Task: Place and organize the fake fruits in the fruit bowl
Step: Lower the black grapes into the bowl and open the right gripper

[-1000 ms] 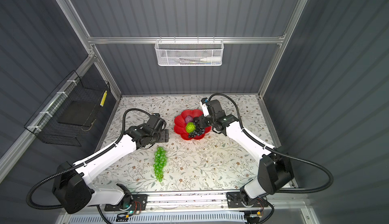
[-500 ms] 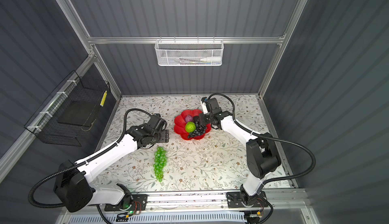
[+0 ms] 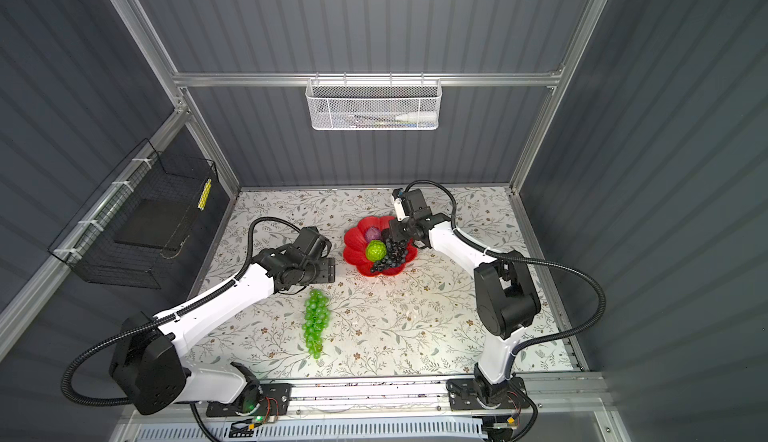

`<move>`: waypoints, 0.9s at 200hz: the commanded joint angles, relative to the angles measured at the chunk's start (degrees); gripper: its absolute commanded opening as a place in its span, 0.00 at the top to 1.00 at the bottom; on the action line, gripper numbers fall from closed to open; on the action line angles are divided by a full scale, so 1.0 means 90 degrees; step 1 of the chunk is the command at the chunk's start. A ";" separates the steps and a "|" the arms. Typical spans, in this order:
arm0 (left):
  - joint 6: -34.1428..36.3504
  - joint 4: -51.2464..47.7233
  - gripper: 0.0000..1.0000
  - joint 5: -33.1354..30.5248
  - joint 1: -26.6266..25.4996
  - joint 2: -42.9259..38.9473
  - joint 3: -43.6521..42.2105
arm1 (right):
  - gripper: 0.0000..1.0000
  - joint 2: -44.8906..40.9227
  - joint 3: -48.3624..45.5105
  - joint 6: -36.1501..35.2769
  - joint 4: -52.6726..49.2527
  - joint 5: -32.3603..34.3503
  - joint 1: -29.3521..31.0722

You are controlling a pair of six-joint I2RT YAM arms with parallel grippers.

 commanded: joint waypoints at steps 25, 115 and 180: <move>-0.0628 -0.0352 0.20 0.0526 0.0043 0.0011 -0.0330 | 0.85 0.0200 0.0377 -0.0254 -0.0046 -0.0027 -0.0035; -0.0320 -0.1255 0.21 0.0776 0.0098 -0.0208 -0.0118 | 0.45 -0.0485 0.0104 -0.0230 -0.0015 -0.0076 -0.0025; 0.0507 -0.1276 0.29 0.1828 0.0885 0.0068 0.0066 | 0.41 -0.1452 -0.0927 0.0321 0.0165 -0.0541 0.0010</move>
